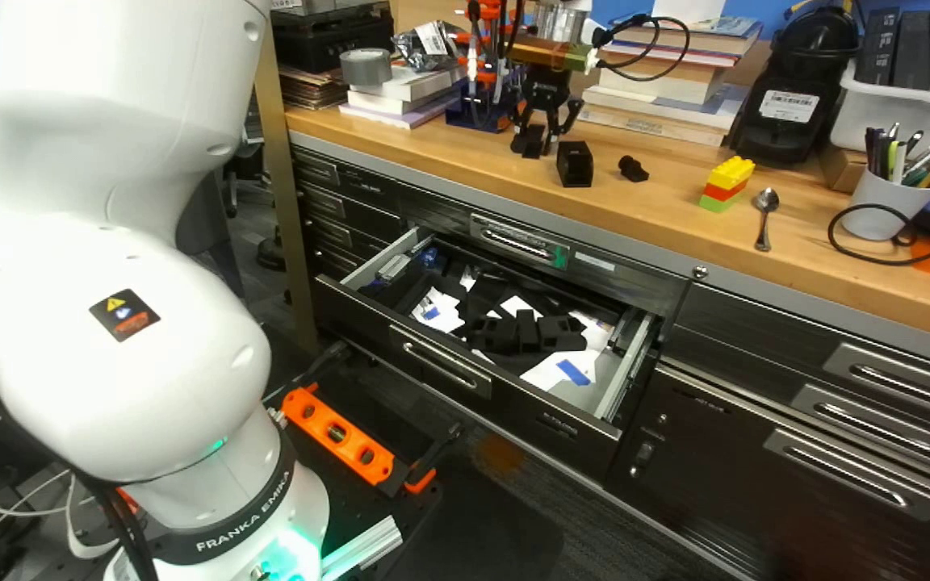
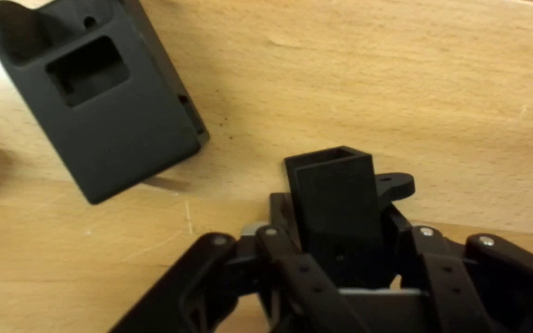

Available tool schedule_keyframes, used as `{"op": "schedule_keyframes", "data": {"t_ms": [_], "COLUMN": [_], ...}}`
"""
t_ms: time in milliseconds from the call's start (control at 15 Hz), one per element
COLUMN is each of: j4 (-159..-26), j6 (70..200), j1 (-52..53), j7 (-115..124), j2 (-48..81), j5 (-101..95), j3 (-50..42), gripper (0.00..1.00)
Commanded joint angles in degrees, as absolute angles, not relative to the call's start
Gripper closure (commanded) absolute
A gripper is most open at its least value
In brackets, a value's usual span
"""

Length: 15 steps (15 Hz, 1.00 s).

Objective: Pick up the black objects from the base top and put them in the open drawer and then close the drawer

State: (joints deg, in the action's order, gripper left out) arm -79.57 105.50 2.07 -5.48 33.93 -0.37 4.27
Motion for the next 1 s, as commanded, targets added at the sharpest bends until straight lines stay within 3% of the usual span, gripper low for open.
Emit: {"op": "schedule_keyframes", "data": {"t_ms": [0, 67, 133, 933], "j4": [-77.5, -78.6, -79.4, -109.5], "j6": [103.0, 102.7, 102.2, 103.1], "j1": [2.3, 2.1, 1.9, 0.2], "j7": [-5.1, -4.8, -4.5, 1.5], "j2": [34.4, 33.3, 32.5, 9.7], "j5": [0.3, 0.8, 1.1, 4.7], "j3": [3.9, 3.9, 3.9, 2.1], "gripper": [0.74, 0.77, 0.74, 0.74]}}
